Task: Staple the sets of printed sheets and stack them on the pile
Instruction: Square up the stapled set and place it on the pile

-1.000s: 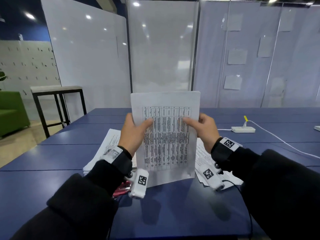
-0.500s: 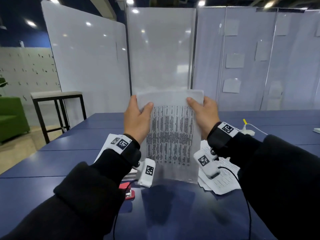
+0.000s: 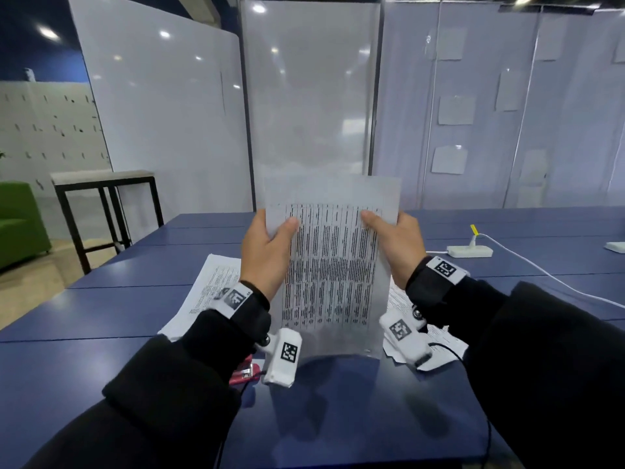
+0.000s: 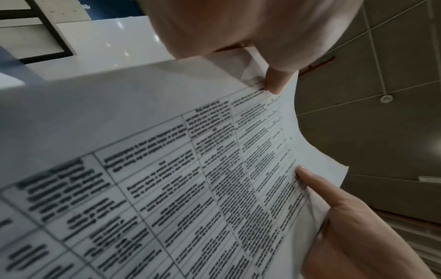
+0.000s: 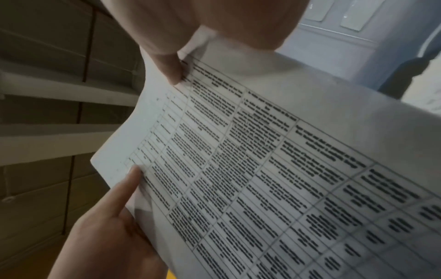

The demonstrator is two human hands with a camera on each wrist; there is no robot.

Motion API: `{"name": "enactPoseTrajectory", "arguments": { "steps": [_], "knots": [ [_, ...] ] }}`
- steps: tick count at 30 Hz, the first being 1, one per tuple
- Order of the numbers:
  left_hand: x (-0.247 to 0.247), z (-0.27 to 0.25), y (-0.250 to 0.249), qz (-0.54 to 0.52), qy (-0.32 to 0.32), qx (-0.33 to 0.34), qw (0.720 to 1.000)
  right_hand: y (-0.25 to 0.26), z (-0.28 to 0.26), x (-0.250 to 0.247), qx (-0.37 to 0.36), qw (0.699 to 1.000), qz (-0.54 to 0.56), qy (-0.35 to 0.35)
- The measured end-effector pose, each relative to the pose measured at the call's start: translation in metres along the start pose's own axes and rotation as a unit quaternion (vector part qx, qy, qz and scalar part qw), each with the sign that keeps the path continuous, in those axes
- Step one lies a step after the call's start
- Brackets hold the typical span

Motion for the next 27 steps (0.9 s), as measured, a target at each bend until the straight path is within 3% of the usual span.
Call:
{"name": "enactPoseTrajectory", "arguments": {
  "steps": [4,9,15,27],
  "knots": [
    [0.001,-0.026,0.029,0.017,0.018,-0.059,0.998,-0.028,-0.008,-0.005,0.032,0.999,-0.016,0.001],
    [0.001,-0.013,0.028,-0.018,0.003,-0.053,0.998,-0.012,0.002,-0.004,0.033,0.999,0.016,0.012],
    [0.001,-0.038,0.052,-0.005,0.011,-0.09,0.996,-0.045,-0.006,-0.012,0.072,0.997,0.01,0.012],
    [-0.002,-0.041,0.056,-0.041,0.014,-0.117,0.992,-0.045,-0.002,-0.013,0.057,0.998,0.001,0.019]
  ]
}}
Point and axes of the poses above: each hand's wrist, its own z-axis towards the middle knuckle, its own x-axis out of the palm, y = z × x, the point moved 7 cm from there along z, towards the middle knuckle, and after that the axes turned 9 degrees about x, right-handed, at the moved point
